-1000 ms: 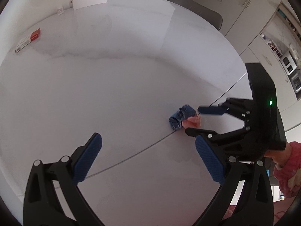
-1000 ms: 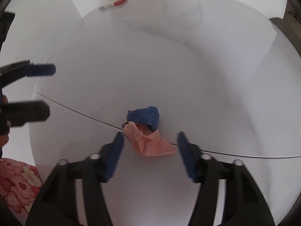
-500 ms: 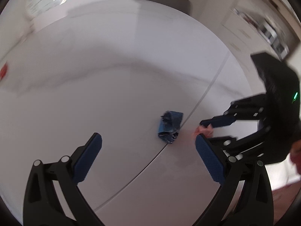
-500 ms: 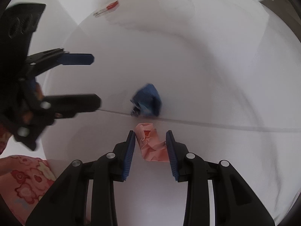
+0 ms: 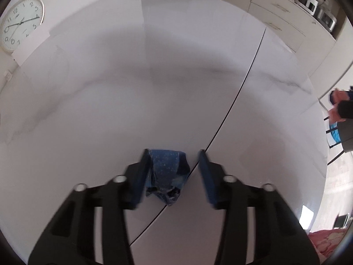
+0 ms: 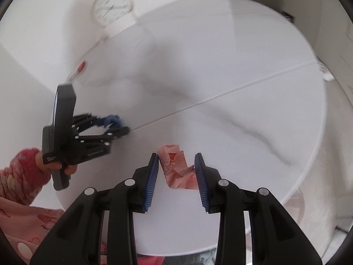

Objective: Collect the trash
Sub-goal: 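Grasp the blue cloth with the left tool while the right tool grasps the pink paper, then carry the cloth and paper over the wastebasket and open both tools to drop them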

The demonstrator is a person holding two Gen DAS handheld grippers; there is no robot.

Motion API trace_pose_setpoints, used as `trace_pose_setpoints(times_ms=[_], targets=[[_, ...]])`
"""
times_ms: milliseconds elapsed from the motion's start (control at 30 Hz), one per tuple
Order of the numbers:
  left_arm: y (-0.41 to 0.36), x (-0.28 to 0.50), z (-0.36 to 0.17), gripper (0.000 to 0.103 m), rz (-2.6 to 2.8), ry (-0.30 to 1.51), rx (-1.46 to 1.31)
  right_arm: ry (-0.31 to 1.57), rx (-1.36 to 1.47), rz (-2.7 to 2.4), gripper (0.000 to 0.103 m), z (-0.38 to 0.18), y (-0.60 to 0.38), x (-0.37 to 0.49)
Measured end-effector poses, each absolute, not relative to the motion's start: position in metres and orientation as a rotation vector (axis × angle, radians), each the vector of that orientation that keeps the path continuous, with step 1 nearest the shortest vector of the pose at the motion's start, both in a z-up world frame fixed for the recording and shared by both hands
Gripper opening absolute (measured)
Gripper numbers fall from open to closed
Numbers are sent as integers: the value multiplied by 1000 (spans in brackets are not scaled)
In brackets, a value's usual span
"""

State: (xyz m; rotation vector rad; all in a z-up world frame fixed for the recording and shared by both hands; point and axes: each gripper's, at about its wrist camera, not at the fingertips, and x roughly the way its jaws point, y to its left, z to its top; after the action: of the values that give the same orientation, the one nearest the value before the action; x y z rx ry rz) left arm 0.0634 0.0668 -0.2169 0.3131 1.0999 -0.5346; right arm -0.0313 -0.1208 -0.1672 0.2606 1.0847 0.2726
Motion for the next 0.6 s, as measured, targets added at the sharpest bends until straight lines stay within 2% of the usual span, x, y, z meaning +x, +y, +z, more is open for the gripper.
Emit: trace_pose_setpoints(times_ms=[200, 333, 600], targets=[[73, 60, -210, 31, -502, 1115, 232, 1042, 327, 198, 34, -162, -167, -51], [67, 46, -188, 31, -481, 1103, 205, 1014, 358, 163, 34, -159, -199, -84], [-12, -4, -120, 31, -558, 1041, 222, 958, 387, 78, 35, -148, -231, -134]])
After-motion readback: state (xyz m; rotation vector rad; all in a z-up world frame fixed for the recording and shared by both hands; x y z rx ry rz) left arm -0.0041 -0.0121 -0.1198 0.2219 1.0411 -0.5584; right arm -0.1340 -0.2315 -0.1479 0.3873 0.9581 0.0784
